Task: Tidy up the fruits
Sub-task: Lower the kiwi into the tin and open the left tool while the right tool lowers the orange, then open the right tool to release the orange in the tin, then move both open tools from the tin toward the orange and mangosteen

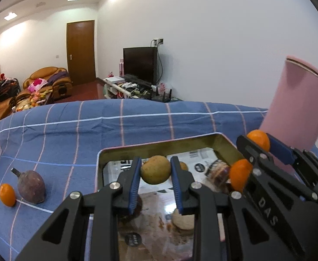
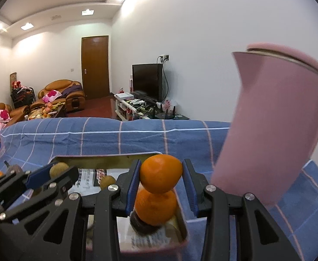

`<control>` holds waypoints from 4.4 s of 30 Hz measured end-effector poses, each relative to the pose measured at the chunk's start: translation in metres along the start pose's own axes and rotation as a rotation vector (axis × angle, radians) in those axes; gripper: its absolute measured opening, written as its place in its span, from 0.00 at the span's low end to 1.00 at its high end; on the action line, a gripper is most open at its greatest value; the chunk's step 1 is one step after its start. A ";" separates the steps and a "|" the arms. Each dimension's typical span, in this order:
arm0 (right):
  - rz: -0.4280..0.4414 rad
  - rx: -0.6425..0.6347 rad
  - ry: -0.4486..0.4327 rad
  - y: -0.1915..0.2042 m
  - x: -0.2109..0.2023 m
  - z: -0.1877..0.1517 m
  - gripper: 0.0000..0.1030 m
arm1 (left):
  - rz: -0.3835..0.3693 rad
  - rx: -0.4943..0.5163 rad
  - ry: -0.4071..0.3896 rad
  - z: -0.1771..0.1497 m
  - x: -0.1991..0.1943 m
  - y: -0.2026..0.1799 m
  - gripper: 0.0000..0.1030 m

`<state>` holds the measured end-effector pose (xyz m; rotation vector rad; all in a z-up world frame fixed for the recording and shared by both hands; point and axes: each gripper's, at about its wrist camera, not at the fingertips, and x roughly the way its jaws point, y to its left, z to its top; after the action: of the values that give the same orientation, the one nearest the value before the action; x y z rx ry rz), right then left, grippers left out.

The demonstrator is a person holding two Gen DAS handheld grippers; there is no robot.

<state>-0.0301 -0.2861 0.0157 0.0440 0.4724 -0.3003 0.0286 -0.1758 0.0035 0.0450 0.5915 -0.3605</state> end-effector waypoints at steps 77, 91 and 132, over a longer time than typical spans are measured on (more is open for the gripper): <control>0.004 0.095 -0.165 0.001 -0.061 -0.020 0.73 | 0.139 0.148 -0.215 -0.030 -0.065 -0.007 1.00; -0.006 0.119 -0.135 0.026 -0.069 -0.026 0.73 | 0.146 0.118 -0.199 -0.035 -0.079 0.025 1.00; 0.267 -0.048 0.000 0.195 -0.021 -0.011 0.72 | 0.192 -0.184 0.325 -0.044 0.002 0.251 0.89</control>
<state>0.0047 -0.0924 0.0101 0.0593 0.4679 -0.0266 0.0933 0.0648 -0.0492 -0.0171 0.9324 -0.1105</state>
